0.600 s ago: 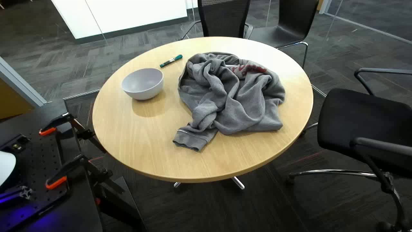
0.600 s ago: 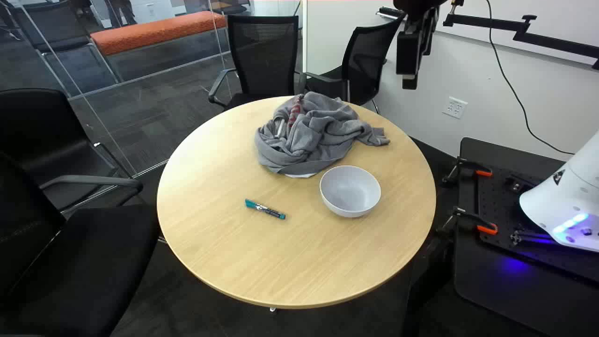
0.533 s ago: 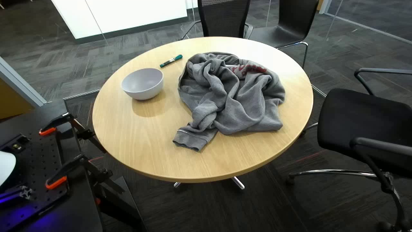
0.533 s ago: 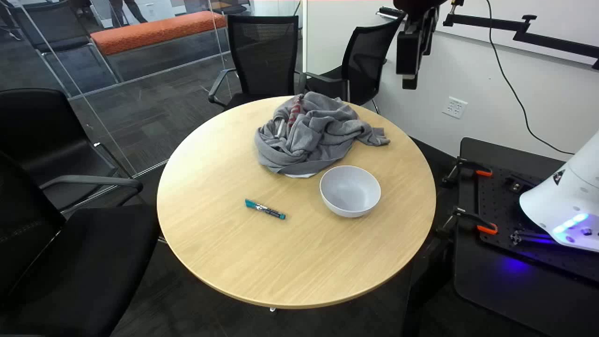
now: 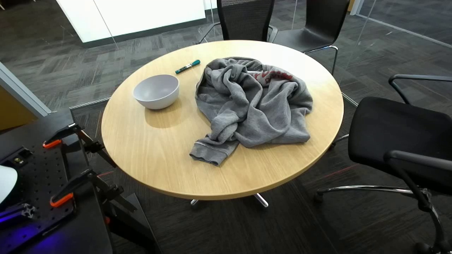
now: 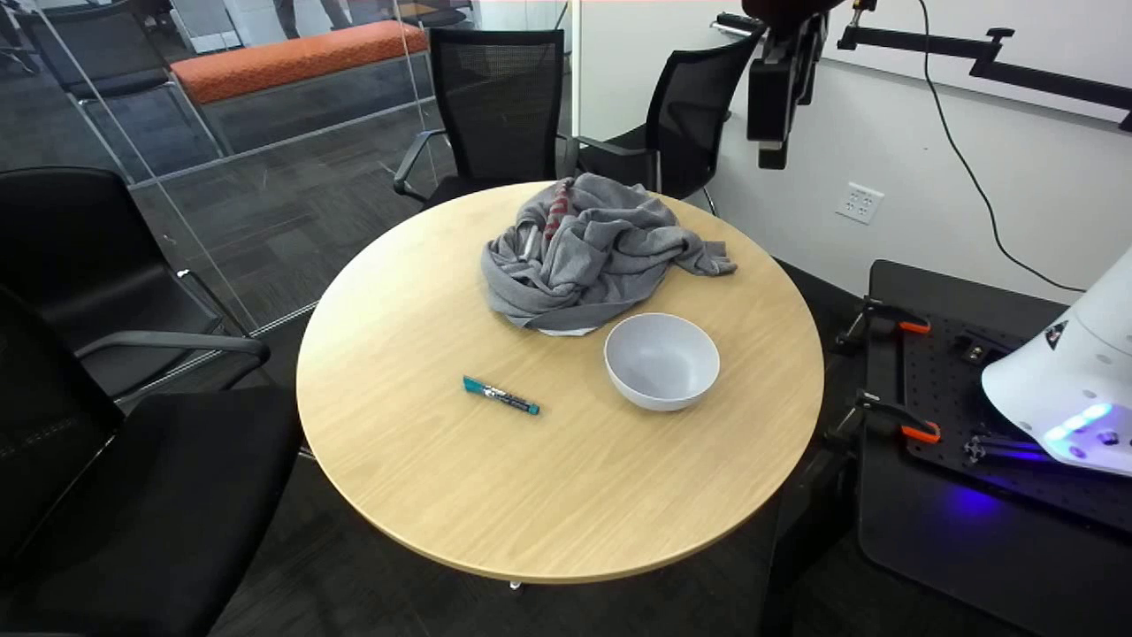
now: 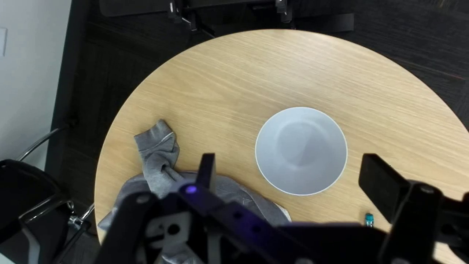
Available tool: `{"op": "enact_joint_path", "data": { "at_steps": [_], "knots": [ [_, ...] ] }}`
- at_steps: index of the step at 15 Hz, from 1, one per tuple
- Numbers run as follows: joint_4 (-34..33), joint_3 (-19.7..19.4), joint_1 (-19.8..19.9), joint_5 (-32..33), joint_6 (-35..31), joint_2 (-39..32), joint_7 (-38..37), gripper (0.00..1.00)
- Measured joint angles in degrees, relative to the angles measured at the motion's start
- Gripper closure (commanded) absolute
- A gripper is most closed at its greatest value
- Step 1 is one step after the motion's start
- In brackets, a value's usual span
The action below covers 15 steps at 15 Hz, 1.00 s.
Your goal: Move the marker from left to right.
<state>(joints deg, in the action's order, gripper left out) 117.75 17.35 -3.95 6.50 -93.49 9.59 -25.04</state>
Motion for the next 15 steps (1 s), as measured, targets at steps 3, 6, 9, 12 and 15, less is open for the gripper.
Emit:
{"op": "enact_joint_path", "data": {
  "at_steps": [3, 6, 9, 12, 15],
  "knots": [
    [0.0, -0.9, -0.9, 0.0, -4.3, -0.6, 0.0, 0.00],
    [0.0, -1.3, -1.2, 0.1, -12.4, -2.3, 0.1, 0.00],
    [-0.1, -1.8, -1.5, 0.3, -19.5, -4.4, 0.5, 0.00],
    [-0.6, -2.5, -1.9, 1.9, -24.6, -6.8, 1.4, 0.00],
    [-0.6, -2.9, -2.3, 4.8, -31.3, -9.6, 1.6, 0.00]
  ]
}}
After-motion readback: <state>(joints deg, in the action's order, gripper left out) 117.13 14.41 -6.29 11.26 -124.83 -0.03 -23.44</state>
